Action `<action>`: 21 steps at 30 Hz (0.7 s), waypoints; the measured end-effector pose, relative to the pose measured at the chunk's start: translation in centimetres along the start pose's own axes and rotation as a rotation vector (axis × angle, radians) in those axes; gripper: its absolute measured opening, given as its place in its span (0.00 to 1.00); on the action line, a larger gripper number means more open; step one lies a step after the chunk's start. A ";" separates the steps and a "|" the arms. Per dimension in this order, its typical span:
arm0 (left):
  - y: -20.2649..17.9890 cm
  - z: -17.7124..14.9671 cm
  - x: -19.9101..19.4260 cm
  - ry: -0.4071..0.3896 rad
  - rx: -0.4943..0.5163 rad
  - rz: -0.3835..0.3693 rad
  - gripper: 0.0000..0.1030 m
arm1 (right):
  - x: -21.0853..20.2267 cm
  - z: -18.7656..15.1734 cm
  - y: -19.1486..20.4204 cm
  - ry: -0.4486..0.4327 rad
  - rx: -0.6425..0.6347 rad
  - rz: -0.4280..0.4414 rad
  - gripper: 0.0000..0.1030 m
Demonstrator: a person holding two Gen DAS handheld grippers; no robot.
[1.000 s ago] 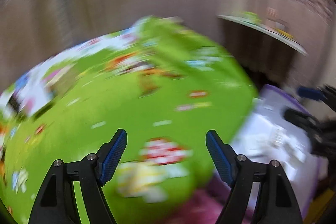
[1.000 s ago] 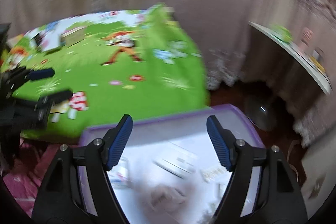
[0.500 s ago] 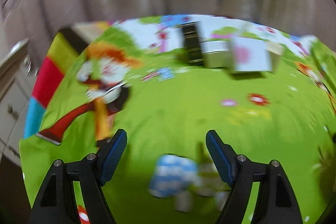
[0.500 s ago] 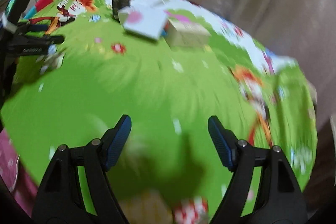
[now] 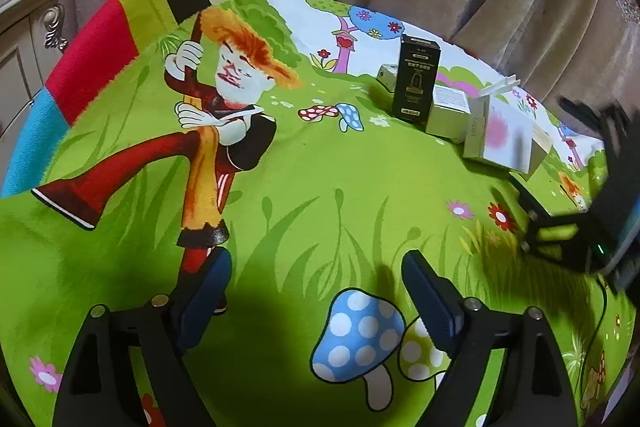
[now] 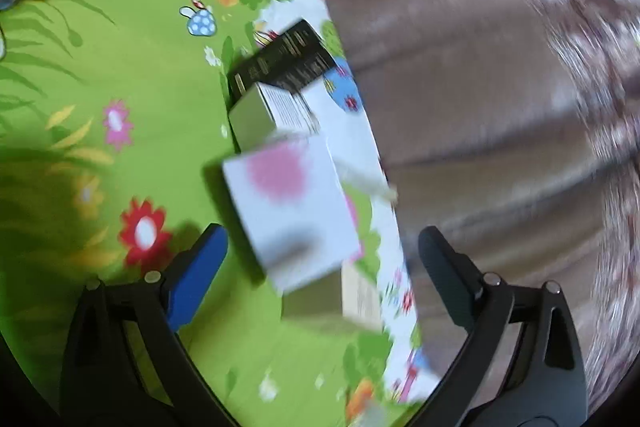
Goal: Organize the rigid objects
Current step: 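Move both grippers back over the remaining boxes on the bed, then grasp the white box with pink print with the right gripper while the left grasps a small white cube box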
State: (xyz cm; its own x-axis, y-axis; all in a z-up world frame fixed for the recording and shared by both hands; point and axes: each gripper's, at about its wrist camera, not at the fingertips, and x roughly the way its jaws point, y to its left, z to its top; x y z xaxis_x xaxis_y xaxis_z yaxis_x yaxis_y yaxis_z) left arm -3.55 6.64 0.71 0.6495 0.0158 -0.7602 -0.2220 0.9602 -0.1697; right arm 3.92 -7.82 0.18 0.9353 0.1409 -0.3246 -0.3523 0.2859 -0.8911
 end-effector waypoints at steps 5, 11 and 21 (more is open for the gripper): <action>0.0 0.1 0.1 0.002 0.004 -0.011 0.89 | 3.9 1.0 -1.4 0.037 -0.023 0.169 0.99; 0.0 0.1 0.1 0.004 0.006 -0.011 0.89 | 6.4 -0.2 -3.4 0.110 0.112 0.386 0.76; -0.1 0.2 0.3 0.009 0.017 -0.010 0.91 | -1.7 -7.2 -6.7 0.276 0.587 0.903 0.76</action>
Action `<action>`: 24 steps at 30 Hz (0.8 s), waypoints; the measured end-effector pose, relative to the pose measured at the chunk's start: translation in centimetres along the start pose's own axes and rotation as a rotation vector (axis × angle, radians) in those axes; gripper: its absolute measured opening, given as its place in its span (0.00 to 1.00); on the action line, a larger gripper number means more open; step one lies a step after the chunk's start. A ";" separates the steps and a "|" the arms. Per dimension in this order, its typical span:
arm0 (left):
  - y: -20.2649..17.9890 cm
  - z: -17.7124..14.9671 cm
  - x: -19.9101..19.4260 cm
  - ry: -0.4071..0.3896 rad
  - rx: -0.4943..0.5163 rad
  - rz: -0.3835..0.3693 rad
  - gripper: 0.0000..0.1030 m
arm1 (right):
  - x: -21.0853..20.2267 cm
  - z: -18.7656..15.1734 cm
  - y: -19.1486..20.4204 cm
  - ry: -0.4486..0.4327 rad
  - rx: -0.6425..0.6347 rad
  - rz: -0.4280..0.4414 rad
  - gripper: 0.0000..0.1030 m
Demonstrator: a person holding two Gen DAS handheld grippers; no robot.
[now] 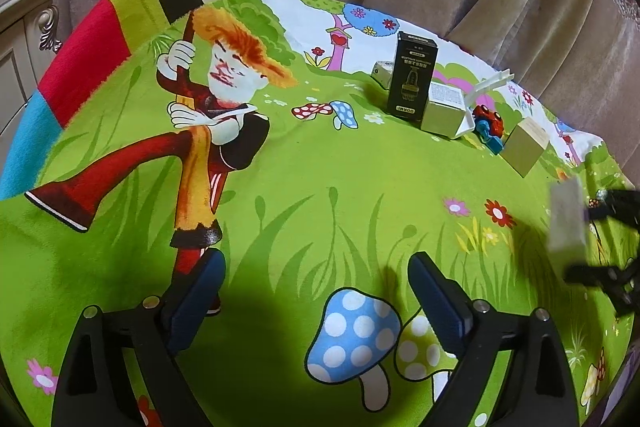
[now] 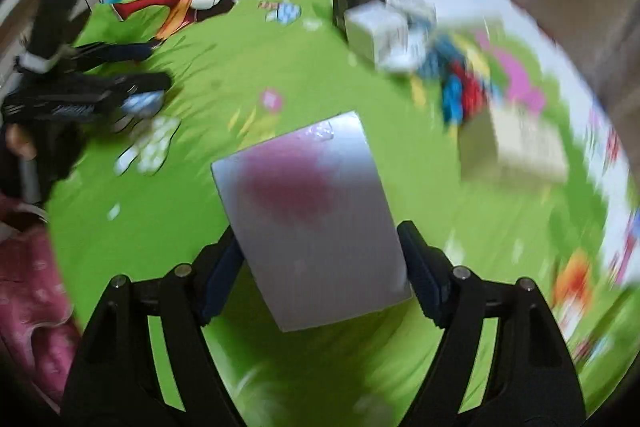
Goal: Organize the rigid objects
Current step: 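Grasp the white box with pink print with the right gripper while the left grasps a small white cube box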
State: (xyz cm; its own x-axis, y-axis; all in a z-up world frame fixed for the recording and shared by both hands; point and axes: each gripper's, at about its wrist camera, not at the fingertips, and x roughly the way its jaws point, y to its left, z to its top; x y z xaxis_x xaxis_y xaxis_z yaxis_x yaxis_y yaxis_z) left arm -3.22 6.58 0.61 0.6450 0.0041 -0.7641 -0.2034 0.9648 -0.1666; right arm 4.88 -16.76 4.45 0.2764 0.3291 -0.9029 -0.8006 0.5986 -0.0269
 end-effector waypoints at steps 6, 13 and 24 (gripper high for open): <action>-0.5 -0.1 0.3 0.014 0.032 0.022 0.94 | 0.2 -2.8 -1.6 -0.053 0.081 -0.032 0.79; -2.2 0.3 1.5 0.072 0.135 0.089 0.97 | 1.7 -4.1 -0.2 -0.112 0.067 -0.090 0.80; -10.7 8.2 7.2 -0.023 0.121 0.003 0.95 | 1.4 -6.6 0.3 -0.253 0.245 -0.133 0.68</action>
State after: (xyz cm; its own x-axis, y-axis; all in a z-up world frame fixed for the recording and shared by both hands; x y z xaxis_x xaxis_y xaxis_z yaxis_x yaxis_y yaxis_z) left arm 9.66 -1.58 1.99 0.6616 0.0113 -0.7497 -0.1158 0.9894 -0.0872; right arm 1.55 -20.96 0.39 0.5165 0.3887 -0.7630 -0.6066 0.7950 -0.0056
